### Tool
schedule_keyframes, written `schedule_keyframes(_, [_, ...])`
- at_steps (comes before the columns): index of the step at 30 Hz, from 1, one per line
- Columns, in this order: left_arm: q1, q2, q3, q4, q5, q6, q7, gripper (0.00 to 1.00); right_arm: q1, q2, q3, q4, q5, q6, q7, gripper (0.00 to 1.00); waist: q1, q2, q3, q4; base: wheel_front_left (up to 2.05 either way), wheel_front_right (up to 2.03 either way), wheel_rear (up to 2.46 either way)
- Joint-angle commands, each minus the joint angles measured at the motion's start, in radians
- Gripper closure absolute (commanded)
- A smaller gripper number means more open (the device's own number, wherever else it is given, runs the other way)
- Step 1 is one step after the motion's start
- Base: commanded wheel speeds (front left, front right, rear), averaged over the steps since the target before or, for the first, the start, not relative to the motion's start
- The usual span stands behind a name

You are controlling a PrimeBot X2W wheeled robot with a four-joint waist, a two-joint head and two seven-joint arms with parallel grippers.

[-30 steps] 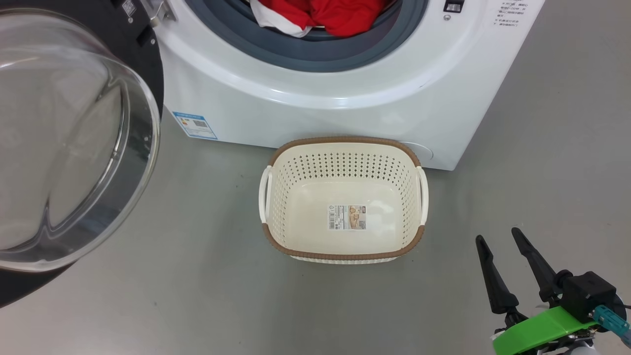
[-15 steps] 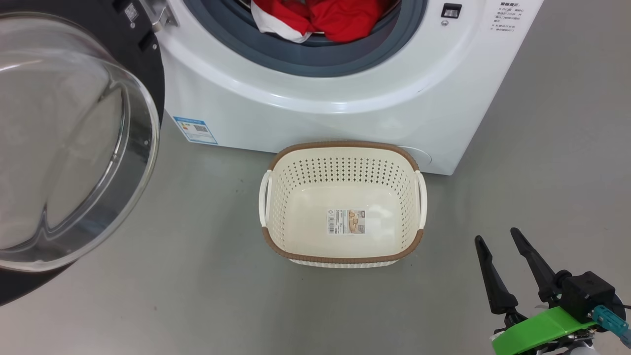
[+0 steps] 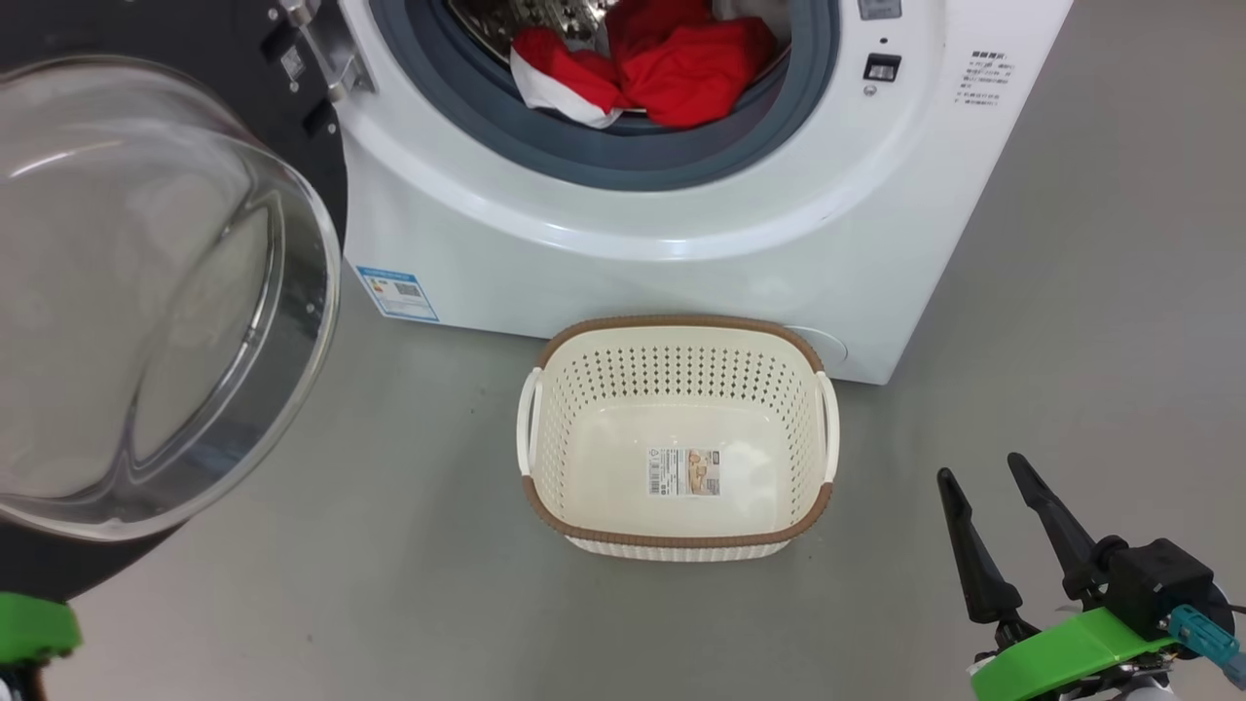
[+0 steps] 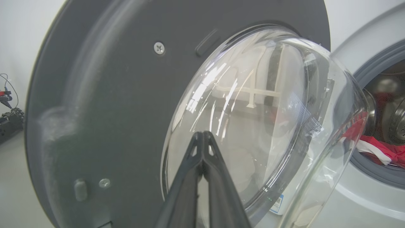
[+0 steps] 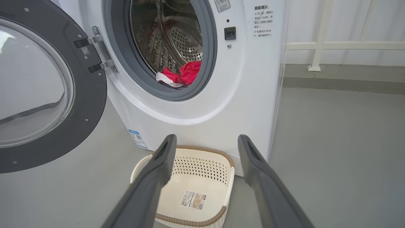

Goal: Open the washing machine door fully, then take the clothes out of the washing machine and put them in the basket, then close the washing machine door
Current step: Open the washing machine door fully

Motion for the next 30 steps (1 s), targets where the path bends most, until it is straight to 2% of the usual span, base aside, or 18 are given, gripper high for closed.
schedule_keyframes(1, [0.027,0.03,0.009,-0.046,-0.008,-0.005,-0.004,1.0,-0.003,-0.01,0.024,-0.02,-0.019,0.008,-0.009,0.0,0.0,0.0,-0.013,0.0,0.0,0.0,0.0])
schedule_keyframes(3, [0.036,0.027,-0.001,-0.055,-0.013,-0.005,-0.004,0.98,-0.002,-0.009,0.025,-0.019,-0.018,0.008,-0.009,0.0,0.0,0.0,-0.019,-0.002,0.0,0.0,0.0])
schedule_keyframes(4, [0.062,0.018,-0.024,-0.08,-0.021,-0.005,-0.004,0.9,0.002,-0.008,0.024,-0.017,-0.017,0.008,-0.009,0.0,0.0,0.0,-0.03,-0.005,0.0,0.0,0.0])
schedule_keyframes(7, [0.092,0.01,-0.06,-0.105,-0.026,-0.005,-0.004,0.87,0.006,-0.005,0.021,-0.018,-0.017,0.008,-0.009,0.0,0.0,0.0,-0.039,-0.009,0.0,0.0,0.0])
schedule_keyframes(8, [0.107,0.006,-0.074,-0.118,-0.028,-0.005,-0.004,0.79,0.009,-0.004,0.022,-0.017,-0.017,0.008,-0.009,0.0,0.0,0.0,-0.044,-0.012,0.0,0.0,0.0])
schedule_keyframes(10, [0.129,0.0,-0.105,-0.143,-0.056,-0.005,-0.004,0.69,0.012,-0.002,0.02,-0.017,-0.017,0.008,-0.009,0.0,0.0,0.0,-0.049,-0.018,0.0,0.0,0.0])
schedule_keyframes(12, [0.152,-0.004,-0.124,-0.16,-0.072,-0.005,-0.004,0.53,0.016,0.0,0.018,-0.016,-0.016,0.008,-0.009,0.0,0.0,0.0,-0.055,-0.025,0.0,0.0,0.0])
schedule_keyframes(13, [0.164,-0.005,-0.143,-0.169,-0.081,-0.005,-0.004,0.39,0.016,0.0,0.018,-0.015,-0.016,0.008,-0.009,0.0,0.0,0.0,-0.058,-0.031,0.0,0.0,0.0])
schedule_keyframes(14, [0.177,-0.006,-0.158,-0.179,-0.086,-0.005,-0.004,0.18,0.018,0.001,0.016,-0.015,-0.016,0.008,-0.009,0.0,0.0,0.0,-0.06,-0.035,0.0,0.0,0.0])
schedule_keyframes(15, [0.187,-0.008,-0.167,-0.19,-0.09,-0.005,-0.004,0.05,0.019,0.002,0.014,-0.016,-0.016,0.008,-0.009,0.0,0.0,0.0,-0.061,-0.04,0.0,0.0,0.0])
schedule_keyframes(16, [0.196,-0.01,-0.184,-0.2,-0.098,-0.005,-0.004,0.0,0.018,0.003,0.011,-0.017,-0.015,0.008,-0.009,0.0,0.0,0.0,-0.062,-0.046,0.0,0.0,0.0])
schedule_keyframes(30, [0.288,0.009,-0.37,-0.255,-0.183,-0.005,-0.004,0.0,0.03,0.011,-0.018,-0.02,-0.012,0.008,-0.009,0.0,0.0,0.0,-0.082,-0.145,0.0,0.0,0.0])
